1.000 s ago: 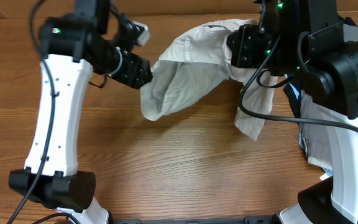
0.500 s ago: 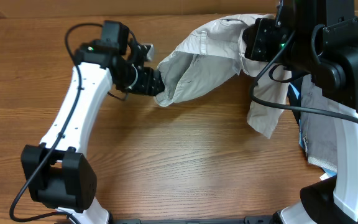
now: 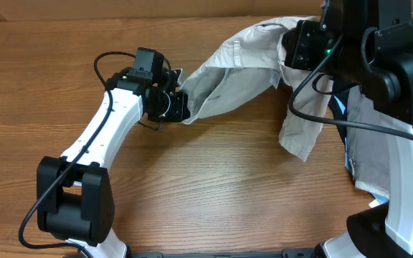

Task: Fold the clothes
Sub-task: 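Grasp the shorts' waistband corner with the left gripper, then stretch the waistband between both grippers and lay the shorts flat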

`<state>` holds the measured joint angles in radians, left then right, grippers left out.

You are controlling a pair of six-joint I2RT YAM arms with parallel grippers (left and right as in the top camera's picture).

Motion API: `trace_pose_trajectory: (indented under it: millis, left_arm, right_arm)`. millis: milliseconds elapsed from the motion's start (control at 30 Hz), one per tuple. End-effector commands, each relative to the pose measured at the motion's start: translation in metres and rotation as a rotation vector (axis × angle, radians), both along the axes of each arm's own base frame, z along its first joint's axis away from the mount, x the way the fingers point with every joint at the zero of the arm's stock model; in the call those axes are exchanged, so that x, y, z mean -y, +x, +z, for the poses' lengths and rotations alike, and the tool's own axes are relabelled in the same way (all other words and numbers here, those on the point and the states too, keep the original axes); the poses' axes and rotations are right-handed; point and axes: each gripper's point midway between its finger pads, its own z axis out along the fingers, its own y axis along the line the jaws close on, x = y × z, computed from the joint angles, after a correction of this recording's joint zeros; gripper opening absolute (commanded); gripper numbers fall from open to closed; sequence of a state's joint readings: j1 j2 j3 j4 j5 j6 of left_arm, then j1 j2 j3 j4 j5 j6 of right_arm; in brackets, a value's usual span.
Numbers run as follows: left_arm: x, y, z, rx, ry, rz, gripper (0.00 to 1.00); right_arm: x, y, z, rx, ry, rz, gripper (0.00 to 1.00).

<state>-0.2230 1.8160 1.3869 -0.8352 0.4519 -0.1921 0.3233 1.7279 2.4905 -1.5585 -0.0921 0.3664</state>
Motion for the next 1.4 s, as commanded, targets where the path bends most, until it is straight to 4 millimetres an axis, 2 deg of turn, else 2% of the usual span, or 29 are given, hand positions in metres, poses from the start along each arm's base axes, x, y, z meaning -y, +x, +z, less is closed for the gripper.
trace_pose_trajectory:
  millis: [0,100,133,233,333,400,500,567,633,733,867,1033,1133,1267,1367]
  left_arm:
    - [-0.021,0.025,0.041,0.081,0.010,0.080,0.04]
    - [-0.035,0.039,0.090,0.162,0.006,0.109,0.04]
    - [-0.042,0.045,0.118,0.216,0.010,0.123,0.04]
    - [-0.050,0.051,0.172,0.341,0.029,0.125,0.04]
    - [-0.046,0.048,0.208,0.431,0.033,0.109,0.04]
    - [-0.041,0.044,0.217,0.450,0.034,0.097,0.04]
    - [-0.042,0.037,0.212,0.433,0.087,0.097,0.04]
    - [-0.050,0.035,0.205,0.421,0.157,0.112,0.04]
    - [-0.062,0.032,0.206,0.422,0.219,0.135,0.04]
    - [-0.079,0.027,0.222,0.455,0.278,0.182,0.04]
    - [-0.099,0.013,0.270,0.559,0.308,0.249,0.04]
    - [-0.115,-0.022,0.341,0.737,0.304,0.320,0.04]
    - [-0.119,-0.050,0.375,0.830,0.275,0.342,0.04]
    - [-0.124,-0.085,0.400,0.905,0.251,0.359,0.04]
    - [-0.128,-0.111,0.409,0.935,0.242,0.367,0.04]
  right_arm:
    - [0.019,-0.001,0.012,0.037,-0.002,-0.050,0.04]
    - [0.031,-0.005,0.003,-0.011,-0.016,-0.077,0.04]
    - [0.034,-0.009,-0.001,-0.036,-0.023,-0.083,0.04]
    - [0.036,-0.016,-0.015,-0.098,-0.050,-0.074,0.04]
    - [0.034,-0.016,-0.034,-0.159,-0.064,-0.061,0.04]
    - [0.033,-0.014,-0.049,-0.209,-0.075,-0.060,0.04]
    - [0.028,-0.014,-0.078,-0.302,-0.078,-0.040,0.04]
    - [0.025,-0.012,-0.092,-0.336,-0.075,-0.030,0.04]
    - [0.024,-0.010,-0.094,-0.339,-0.074,-0.029,0.04]
    - [0.025,-0.010,-0.083,-0.299,-0.060,-0.030,0.04]
    - [0.032,-0.017,-0.055,-0.216,-0.027,-0.043,0.04]
    - [0.048,-0.043,-0.014,-0.095,0.013,-0.069,0.04]
    - [0.048,-0.063,0.006,-0.035,0.045,-0.052,0.04]
    - [0.046,-0.089,0.025,0.022,0.083,-0.022,0.04]
    - [0.048,-0.111,0.038,0.069,0.106,-0.016,0.04]
